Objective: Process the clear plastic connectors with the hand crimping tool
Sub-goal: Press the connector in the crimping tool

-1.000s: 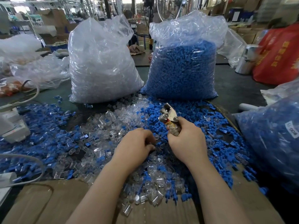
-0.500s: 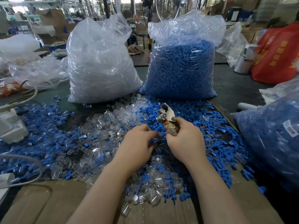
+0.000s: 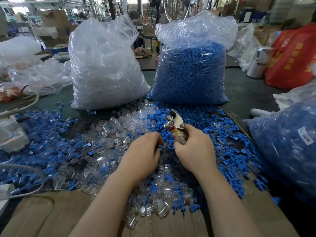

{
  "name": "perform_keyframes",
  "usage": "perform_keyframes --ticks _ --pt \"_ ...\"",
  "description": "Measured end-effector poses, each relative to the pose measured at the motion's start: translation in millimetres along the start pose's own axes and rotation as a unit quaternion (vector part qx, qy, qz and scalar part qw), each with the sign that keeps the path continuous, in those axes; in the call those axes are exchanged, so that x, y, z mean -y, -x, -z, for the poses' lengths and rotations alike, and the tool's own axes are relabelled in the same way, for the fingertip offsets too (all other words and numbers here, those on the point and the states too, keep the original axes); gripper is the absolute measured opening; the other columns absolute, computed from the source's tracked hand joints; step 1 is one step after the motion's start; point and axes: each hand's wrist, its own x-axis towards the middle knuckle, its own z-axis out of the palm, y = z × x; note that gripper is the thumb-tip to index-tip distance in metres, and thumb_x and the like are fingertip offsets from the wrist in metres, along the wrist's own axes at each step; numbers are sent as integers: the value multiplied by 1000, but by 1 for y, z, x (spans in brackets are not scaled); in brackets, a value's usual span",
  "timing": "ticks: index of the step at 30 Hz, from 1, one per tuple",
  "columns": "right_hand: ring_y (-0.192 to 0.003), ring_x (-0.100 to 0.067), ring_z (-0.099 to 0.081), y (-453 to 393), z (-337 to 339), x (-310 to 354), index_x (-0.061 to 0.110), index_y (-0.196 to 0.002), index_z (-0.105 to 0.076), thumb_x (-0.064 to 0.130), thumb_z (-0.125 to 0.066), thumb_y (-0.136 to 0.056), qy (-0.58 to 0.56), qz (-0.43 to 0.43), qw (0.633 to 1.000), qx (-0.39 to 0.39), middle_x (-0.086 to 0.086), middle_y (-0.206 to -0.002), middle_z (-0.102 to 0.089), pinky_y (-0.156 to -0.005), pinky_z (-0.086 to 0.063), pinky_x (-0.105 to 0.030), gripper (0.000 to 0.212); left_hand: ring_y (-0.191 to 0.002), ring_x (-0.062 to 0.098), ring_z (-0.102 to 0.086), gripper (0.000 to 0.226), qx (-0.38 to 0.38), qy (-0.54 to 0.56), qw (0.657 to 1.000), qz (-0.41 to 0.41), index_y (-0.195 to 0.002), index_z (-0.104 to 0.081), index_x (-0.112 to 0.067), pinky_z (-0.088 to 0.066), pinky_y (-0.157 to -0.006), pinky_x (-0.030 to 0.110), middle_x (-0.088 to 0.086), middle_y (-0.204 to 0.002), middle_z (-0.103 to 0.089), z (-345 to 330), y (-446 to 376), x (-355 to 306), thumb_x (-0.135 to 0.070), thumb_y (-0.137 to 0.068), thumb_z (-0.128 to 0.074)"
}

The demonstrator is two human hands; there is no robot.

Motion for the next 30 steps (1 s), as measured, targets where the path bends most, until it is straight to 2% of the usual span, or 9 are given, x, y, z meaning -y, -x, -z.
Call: perform_keyframes --ticks 4,6,8,11,16,20,23,27,30 --pt "-58 -10 -53 0 0 0 32 -73 -51 28 -62 -82 -22 2 1000 3 9 -62 -58 -48 -34 -30 15 -81 5 -65 25 -40 220 971 85 -104 -69 -35 -53 -68 21 -14 -92 -69 6 -1 -1 -14 -94 -61" --pt "-60 -10 -55 0 0 1 27 -77 -58 29 -65 -85 -59 -1 998 1 7 -63 -60 -50 -40 -33 10 -81 14 -71 23 -50 366 921 121 -94 -73 -30 -58 -69 27 -5 -87 -75 11 -1 -2 -8 -89 -68" --pt "-62 -11 -58 0 1 3 25 -81 -64 30 -67 -87 -123 -3 992 9 7 -66 -64 -57 -48 -37 8 -81 12 -72 20 -49 471 871 131 -87 -75 -26 -55 -68 21 -1 -87 -77 16 0 -2 -7 -82 -75" --pt "-63 -12 -59 1 3 7 27 -79 -65 29 -70 -89 -215 -8 976 44 9 -72 -66 -63 -51 -40 11 -74 4 -69 18 -50 532 835 130 -82 -79 -30 -52 -63 16 -3 -82 -76 20 2 -3 -23 -65 -80" --pt "-70 -10 -62 1 5 11 31 -80 -65 24 -71 -89 -266 14 962 64 11 -78 -68 -59 -50 -23 13 -72 5 -69 22 -50 545 828 122 -80 -80 -28 -52 -63 14 -2 -78 -75 23 2 -5 -22 -60 -80" --pt "-71 -7 -62 2 5 12 34 -80 -63 19 -70 -90 -283 34 956 72 14 -79 -68 -59 -49 -15 19 -74 7 -70 18 -54 535 836 108 -76 -80 -27 -52 -66 14 0 -79 -76 26 3 -9 -19 -59 -79" --pt "-69 -3 -62 1 4 12 35 -80 -62 20 -70 -90 -272 37 960 56 20 -78 -67 -59 -47 -14 19 -73 6 -68 22 -53 463 877 115 -88 -75 -24 -52 -65 15 -4 -78 -74 27 2 -5 -16 -69 -83" --pt "-64 -1 -59 0 2 9 32 -77 -61 26 -70 -89 -233 26 972 21 23 -73 -65 -55 -42 -12 16 -65 7 -59 24 -1 159 974 161 -84 -61 -26 -51 -62 25 -7 -76 -65 24 0 10 -31 -76 -83" --pt "-63 -1 -57 0 1 8 30 -77 -60 29 -70 -88 -214 23 976 7 25 -71 -63 -54 -41 -14 15 -71 6 -59 28 54 21 982 181 -80 -57 -28 -52 -68 29 -10 -76 -63 21 2 13 -41 -76 -81"
